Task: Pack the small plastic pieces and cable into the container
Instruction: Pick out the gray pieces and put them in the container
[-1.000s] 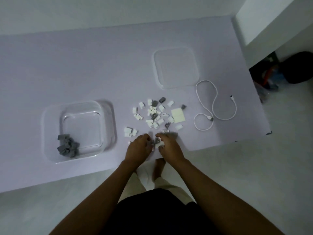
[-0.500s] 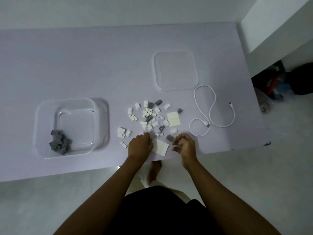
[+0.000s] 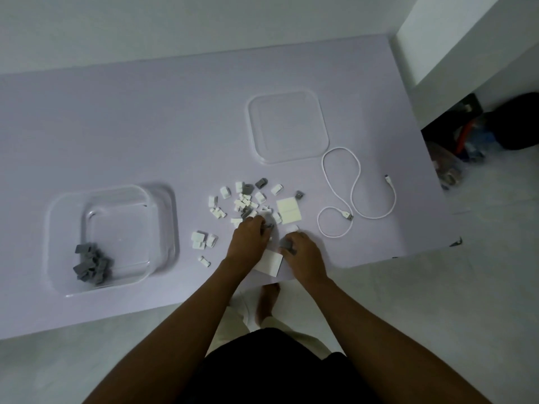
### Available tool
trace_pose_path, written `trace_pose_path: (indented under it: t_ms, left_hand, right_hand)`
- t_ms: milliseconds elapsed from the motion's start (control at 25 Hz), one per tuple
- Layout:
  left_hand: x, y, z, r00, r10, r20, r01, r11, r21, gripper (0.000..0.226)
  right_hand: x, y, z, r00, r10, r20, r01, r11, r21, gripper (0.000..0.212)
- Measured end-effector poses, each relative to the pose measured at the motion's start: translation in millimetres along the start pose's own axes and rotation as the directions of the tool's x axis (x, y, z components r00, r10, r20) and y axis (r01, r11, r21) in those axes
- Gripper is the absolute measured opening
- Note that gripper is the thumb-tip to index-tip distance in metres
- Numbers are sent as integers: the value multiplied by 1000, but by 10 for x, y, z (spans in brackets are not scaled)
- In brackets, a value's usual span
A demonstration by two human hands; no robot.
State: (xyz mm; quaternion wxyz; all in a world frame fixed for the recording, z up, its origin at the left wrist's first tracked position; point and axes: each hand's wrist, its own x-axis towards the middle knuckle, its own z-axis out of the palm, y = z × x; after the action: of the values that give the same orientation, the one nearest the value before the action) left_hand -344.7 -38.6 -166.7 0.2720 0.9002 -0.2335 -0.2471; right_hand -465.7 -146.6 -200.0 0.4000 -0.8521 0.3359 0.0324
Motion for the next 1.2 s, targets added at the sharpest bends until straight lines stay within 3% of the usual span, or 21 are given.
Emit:
trace_pose_path:
  t_ms: [80, 120, 200, 240, 320, 400, 480, 560, 640, 680, 840, 960, 1040, 1120, 1200]
  left_hand:
    - [64, 37, 44, 1000, 19, 8, -20, 999, 38, 20]
    - [84, 55, 62, 1000, 24, 15, -24, 998, 54, 20]
    - [99, 73, 91, 999, 22, 26, -24, 996, 89, 23]
    - [99, 76, 107, 999, 19, 34, -23, 994, 106, 25]
    - [81, 87, 131, 999, 15, 49, -22, 989, 144, 31]
    - [75, 126, 144, 998, -7, 61, -3, 987, 162, 40]
    - [99, 158, 164, 998, -23, 52, 13, 982, 188, 39]
    - [144, 177, 190, 999, -11, 39, 3, 980, 201, 29]
    - [200, 177, 200, 999, 1, 45, -10, 983, 182, 23]
    - [224, 174, 199, 998, -2, 60, -7, 987, 163, 23]
    - [249, 147, 126, 991, -15, 136, 15, 1000, 3, 21]
    - [223, 147, -24, 979, -29, 203, 87, 956, -279, 19]
    - [218, 159, -137, 943, -122, 310, 284, 780, -557, 19]
    - [225, 121, -237, 887, -128, 444, 453, 436, -778, 18]
    - [255, 25, -305, 849, -65, 524, 528, 154, -836, 16]
  right_hand:
    - [22, -22, -44, 991, 129, -44, -116, 967, 226, 15]
    - [47, -45, -112, 966, 254, -41, -214, 882, 420, 12]
    - [123, -100, -288, 893, 440, 94, -339, 523, 782, 14]
    - [163, -119, -395, 881, 442, 165, -344, 361, 867, 15]
    - [227, -160, -588, 901, 374, 219, -321, 238, 917, 21]
    - [319, -200, -715, 919, 335, 206, -300, 257, 919, 25]
    - [470, -241, -765, 899, 399, 183, -335, 354, 874, 37]
    - [668, -216, -745, 915, 399, 60, -307, 594, 743, 47]
    - [831, -140, -671, 958, 264, -111, -176, 848, 501, 37]
    - [897, -103, -639, 969, 206, -137, -143, 919, 367, 30]
    - [1085, -83, -611, 993, 117, -3, -117, 993, 28, 34]
    - [1203, -76, -575, 995, 97, 30, -95, 994, -55, 36]
    - [1242, -75, -532, 996, 94, 4, -95, 995, 17, 30]
    - [1275, -128, -512, 985, 169, -23, -160, 965, 207, 22]
    - [1261, -252, -533, 939, 336, 69, -320, 782, 535, 15]
